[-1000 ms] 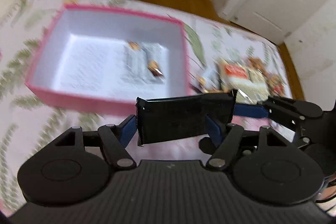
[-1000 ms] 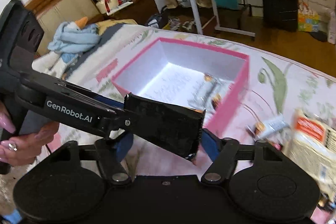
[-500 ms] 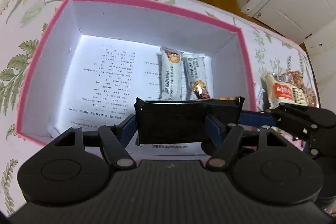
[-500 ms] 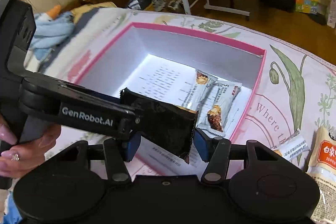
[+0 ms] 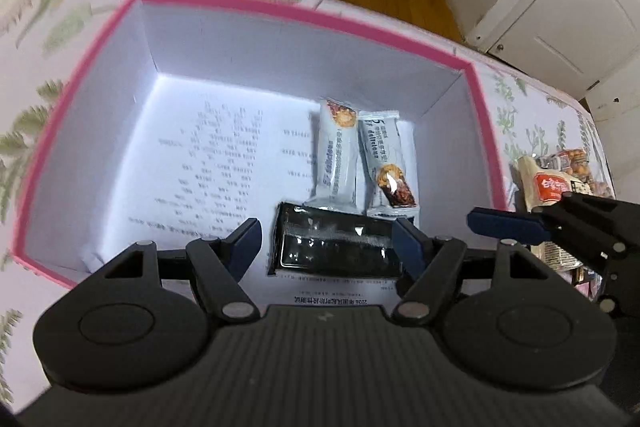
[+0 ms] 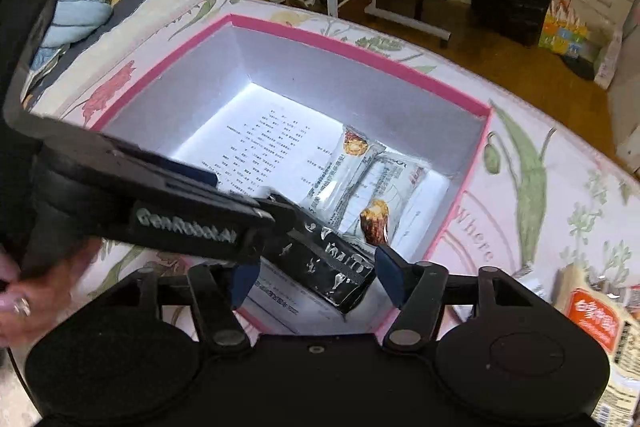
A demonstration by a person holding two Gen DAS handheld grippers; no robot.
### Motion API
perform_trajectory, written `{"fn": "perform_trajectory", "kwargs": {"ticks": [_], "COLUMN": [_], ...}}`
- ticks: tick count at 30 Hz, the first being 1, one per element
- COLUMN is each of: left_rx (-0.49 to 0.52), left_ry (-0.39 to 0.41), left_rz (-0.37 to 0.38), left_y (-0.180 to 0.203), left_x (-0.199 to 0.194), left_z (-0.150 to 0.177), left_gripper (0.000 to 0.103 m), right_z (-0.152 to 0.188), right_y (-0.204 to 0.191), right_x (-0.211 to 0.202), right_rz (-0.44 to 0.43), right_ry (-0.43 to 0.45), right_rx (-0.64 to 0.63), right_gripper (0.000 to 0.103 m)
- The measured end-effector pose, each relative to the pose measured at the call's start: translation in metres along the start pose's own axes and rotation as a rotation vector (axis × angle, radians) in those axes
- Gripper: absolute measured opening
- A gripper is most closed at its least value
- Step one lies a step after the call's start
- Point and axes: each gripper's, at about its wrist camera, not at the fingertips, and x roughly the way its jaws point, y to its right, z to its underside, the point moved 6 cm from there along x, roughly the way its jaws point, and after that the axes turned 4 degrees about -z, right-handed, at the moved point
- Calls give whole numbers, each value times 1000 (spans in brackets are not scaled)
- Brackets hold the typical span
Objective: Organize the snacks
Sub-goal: 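Carry the black package into the pink box and open the left gripper, then grasp the beige noodle bag with the left gripper while the right gripper grips its edge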
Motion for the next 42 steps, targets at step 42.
{"fn": "perform_trajectory", "kwargs": {"ticks": [42], "left_rx": [291], "left_ry": [135], "left_rz": [142], "left_y": [202], "left_x": [-79], "left_z": [63], "left_gripper": [74], "right_z": [167], "right_y": [166], "right_x": [-205], "right_rz": [67], "right_ry": [548], "right_rx": [207], "right_gripper": [82]}}
